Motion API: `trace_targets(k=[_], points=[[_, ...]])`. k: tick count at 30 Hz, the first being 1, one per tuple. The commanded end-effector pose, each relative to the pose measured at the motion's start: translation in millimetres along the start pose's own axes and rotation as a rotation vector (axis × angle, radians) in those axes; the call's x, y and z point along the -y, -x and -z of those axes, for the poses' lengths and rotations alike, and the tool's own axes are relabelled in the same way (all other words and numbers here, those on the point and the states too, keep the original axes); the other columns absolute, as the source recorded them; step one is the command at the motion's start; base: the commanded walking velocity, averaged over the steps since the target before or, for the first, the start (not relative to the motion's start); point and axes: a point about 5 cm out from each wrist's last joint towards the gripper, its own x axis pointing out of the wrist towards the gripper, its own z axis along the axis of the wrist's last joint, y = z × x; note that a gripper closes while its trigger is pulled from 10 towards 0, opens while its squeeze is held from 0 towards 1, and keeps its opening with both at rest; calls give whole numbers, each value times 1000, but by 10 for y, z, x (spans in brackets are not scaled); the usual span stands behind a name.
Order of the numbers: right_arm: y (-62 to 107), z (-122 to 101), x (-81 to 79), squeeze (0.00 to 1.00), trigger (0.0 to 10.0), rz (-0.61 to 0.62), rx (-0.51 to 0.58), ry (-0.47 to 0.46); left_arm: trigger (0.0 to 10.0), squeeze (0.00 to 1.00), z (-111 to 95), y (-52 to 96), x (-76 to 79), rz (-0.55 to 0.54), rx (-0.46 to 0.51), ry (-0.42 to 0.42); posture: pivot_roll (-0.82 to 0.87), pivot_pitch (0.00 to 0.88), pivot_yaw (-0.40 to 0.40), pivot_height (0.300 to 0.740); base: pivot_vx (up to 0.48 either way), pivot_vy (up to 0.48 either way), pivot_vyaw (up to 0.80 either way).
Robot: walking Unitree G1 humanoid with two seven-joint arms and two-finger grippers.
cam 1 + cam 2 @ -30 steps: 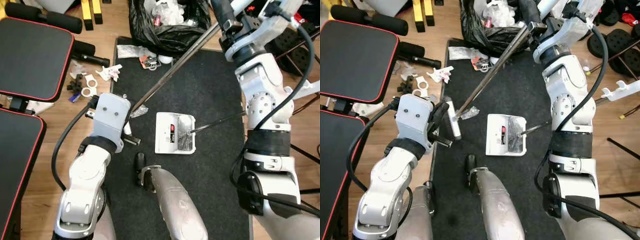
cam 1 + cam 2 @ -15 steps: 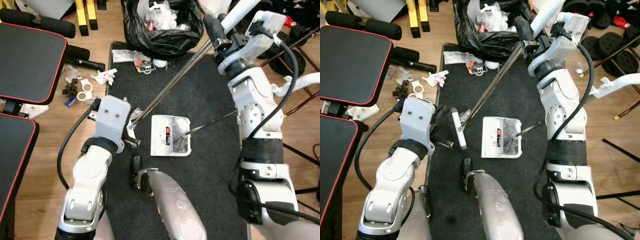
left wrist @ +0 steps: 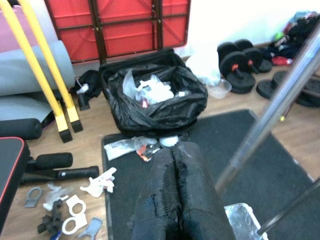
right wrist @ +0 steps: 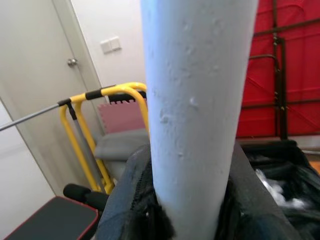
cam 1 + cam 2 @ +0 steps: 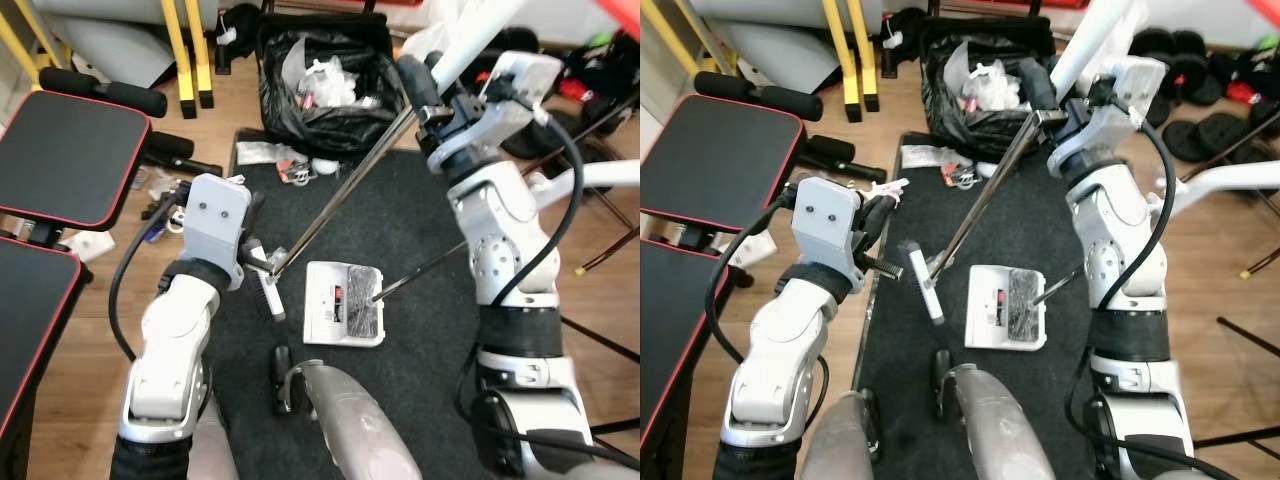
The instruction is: Sweep floor
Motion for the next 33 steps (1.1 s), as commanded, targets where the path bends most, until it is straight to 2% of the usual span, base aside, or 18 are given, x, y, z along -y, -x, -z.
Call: trace_targets(k=[1,9,22,29,33], points=[[36,-93,4,0,10000,-4,38,16,10000,0,34,-1,9,-71,-3,12,-85,121,-194,740,0,0,0],[89,-57,-9,0,10000,-2,17,12,10000,0,50,-47,-14,-94,6,23,-88,106,-204,740,305,0,0],[105,-58,-22,0,10000,-5,14,8,10000,0,82,-83,6,-111,0,21,-95,99,-209,740,0,0,0],[96,-55,-21,0,10000,-1,29,-19,10000,0,78,-92,-16,-113,13,-1,-93,99,-205,740,0,0,0],[69,-19,20,0,10000,25,46,-40,10000,0,94,-74,20,-93,7,-3,-93,110,-199,740,0,0,0]])
